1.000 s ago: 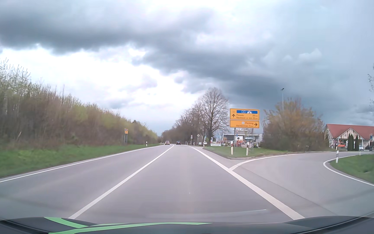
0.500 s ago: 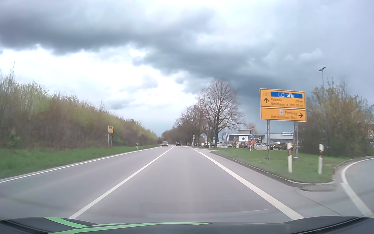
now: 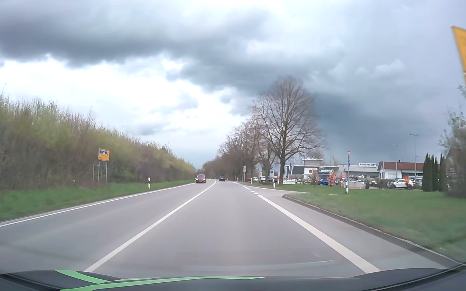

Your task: Follow the waypoints while adhering to traffic rules and regulations

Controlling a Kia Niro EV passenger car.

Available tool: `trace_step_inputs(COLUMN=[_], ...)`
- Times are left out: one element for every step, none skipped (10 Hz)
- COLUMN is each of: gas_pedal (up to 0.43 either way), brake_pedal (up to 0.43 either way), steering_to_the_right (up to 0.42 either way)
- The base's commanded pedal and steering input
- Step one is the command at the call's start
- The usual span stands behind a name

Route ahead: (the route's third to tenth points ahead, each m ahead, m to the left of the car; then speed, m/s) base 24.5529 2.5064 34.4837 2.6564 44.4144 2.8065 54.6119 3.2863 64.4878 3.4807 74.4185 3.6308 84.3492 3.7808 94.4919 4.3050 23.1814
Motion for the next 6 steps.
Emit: trace_step_inputs(gas_pedal=[0.22, 0.22, 0.22, 0.22, 0.22, 0.22], brake_pedal=[0.0, 0.0, 0.0, 0.0, 0.0, 0.0], steering_to_the_right=[-0.002, -0.002, -0.002, -0.002, -0.003, -0.003])
